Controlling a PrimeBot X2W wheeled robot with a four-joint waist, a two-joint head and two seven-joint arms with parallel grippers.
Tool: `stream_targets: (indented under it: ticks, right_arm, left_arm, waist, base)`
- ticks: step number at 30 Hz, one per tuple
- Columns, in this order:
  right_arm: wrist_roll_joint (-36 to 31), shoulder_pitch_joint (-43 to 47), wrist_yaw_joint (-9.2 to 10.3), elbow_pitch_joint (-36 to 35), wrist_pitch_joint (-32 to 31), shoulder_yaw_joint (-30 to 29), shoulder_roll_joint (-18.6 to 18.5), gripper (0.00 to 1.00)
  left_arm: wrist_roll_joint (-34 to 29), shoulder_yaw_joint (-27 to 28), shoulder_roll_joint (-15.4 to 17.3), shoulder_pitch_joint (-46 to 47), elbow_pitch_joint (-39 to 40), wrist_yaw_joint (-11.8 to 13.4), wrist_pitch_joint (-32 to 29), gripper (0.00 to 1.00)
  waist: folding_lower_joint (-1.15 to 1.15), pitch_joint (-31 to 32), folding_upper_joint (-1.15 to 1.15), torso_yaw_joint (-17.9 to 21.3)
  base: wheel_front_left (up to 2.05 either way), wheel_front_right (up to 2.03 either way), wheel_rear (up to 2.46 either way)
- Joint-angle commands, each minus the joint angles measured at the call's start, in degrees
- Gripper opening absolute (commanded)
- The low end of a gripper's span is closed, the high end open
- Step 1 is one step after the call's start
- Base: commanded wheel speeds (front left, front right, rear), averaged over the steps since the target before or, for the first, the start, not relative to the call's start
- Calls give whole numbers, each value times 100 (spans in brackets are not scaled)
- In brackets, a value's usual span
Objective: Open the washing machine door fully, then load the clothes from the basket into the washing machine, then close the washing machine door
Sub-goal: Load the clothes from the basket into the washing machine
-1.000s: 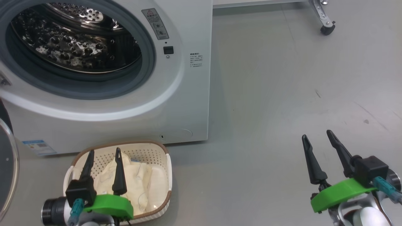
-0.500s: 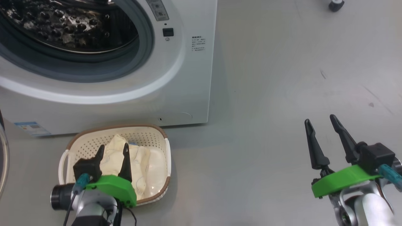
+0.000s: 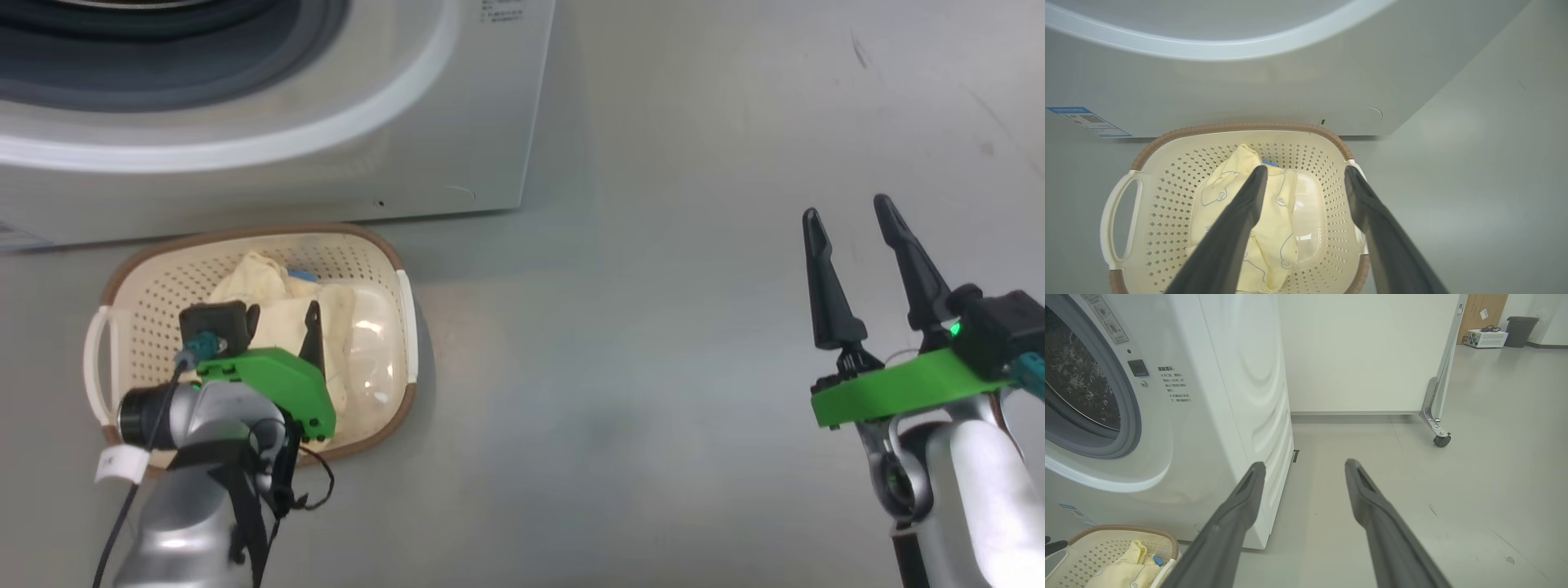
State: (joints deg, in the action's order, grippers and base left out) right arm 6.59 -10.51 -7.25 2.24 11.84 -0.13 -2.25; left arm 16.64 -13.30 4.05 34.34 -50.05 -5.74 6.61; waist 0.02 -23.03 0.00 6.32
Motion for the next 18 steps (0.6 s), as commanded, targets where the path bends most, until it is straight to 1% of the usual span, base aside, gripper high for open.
stream_targets:
  ticks: [1,9,18]
  right_arm:
    - [46,-189,-24,-181,94,127,-63,100]
    - [176,-613,-24,-140,222,244,-63,100]
    - [274,-950,-24,-92,296,417,-63,100]
  left_arm:
    - [51,136,128,214,-12,-34,1,100]
    - [258,152,235,1171,-1104,-118,-184,100]
    - [511,351,545,1903,-1895,-111,-326,100]
  waist:
    - [-2,-450,0,139]
    - [-2,-1395,0,261]
    - [-2,-2204,0,429]
  base:
    - [0,0,0]
    - [0,0,0]
    - [0,0,0]
